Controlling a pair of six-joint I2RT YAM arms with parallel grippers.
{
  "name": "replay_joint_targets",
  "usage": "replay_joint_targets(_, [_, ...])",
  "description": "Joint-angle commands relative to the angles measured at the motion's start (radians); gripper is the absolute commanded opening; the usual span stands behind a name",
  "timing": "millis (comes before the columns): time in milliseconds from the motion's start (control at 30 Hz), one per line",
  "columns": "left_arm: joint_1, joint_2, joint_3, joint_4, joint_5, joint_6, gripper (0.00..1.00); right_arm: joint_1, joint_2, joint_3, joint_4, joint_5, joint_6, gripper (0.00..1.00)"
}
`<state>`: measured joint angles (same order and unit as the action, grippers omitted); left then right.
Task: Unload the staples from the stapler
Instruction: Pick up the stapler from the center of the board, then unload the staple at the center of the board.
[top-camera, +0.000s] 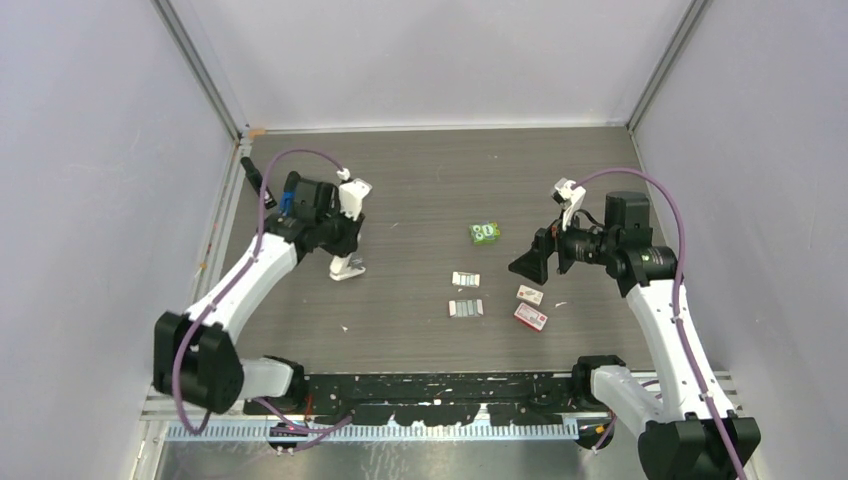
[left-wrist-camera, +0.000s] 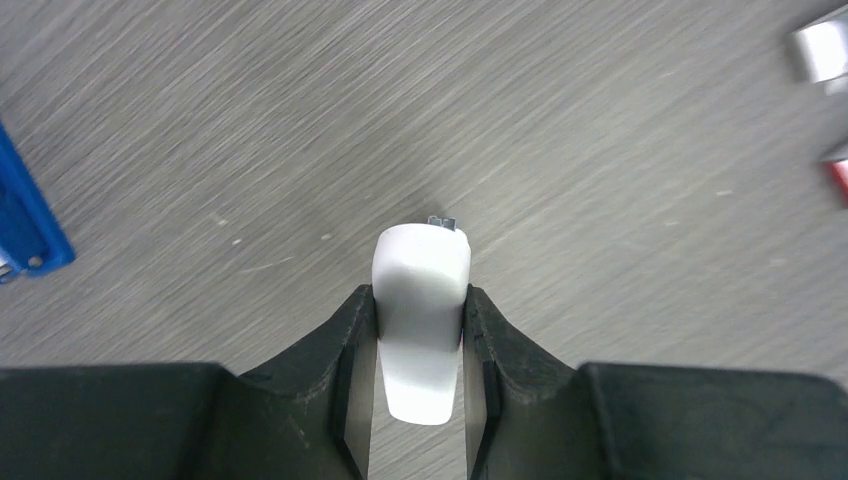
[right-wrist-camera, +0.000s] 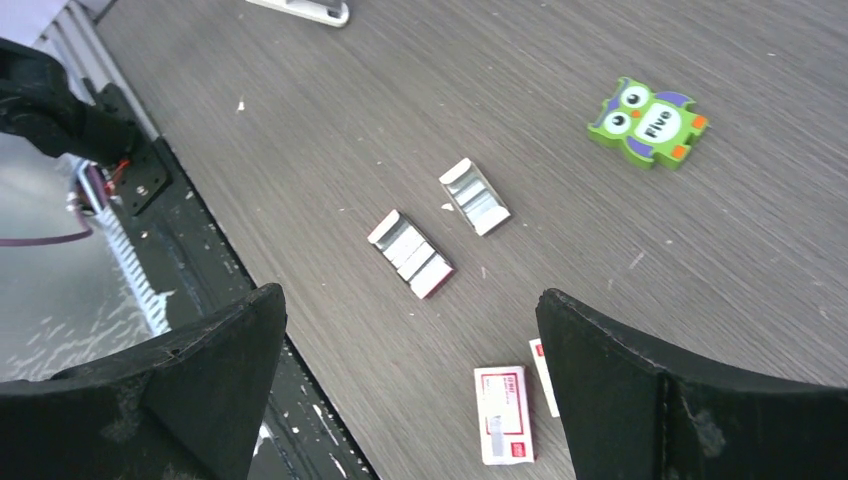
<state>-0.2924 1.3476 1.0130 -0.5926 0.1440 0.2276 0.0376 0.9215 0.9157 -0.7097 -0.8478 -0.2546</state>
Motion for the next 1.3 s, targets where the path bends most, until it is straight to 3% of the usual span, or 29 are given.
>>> replay_joint_targets(0, [-0.085,-0.113,-0.066,0.149,0.097,-0.186,0.0,0.013,0.016,-0.012,0.063,-0.11,0.034,1.0])
replay_joint_targets(233, [-0.163,-0.202,-0.188,0.344,0.117,-0.379,0.0,0.057,0.05,-0.053,0.134,-0.182,0.061,1.0])
replay_joint_targets(533, [-0.237,-0.347,-0.386,0.641,0.075,-0.428,0.0,0.177,0.09,-0.064,0.151,-0.113,-0.029,0.99])
replay_joint_targets(967, [-0.237,-0.461,-0.472,0.731,0.11,-0.482,0.0,0.429,0.313,0.179,0.003,0.031,-0.261,1.0])
replay_joint_targets(1200, [-0.237,-0.525,-0.515,0.748,0.041,-0.566,0.0,0.477,0.421,0.135,0.432,0.046,0.078,1.0])
replay_joint_targets(1267, [-0.237,-0.544,-0.534,0.76,0.028,-0.589,0.0,0.484,0.457,0.131,0.478,0.069,0.133,1.0])
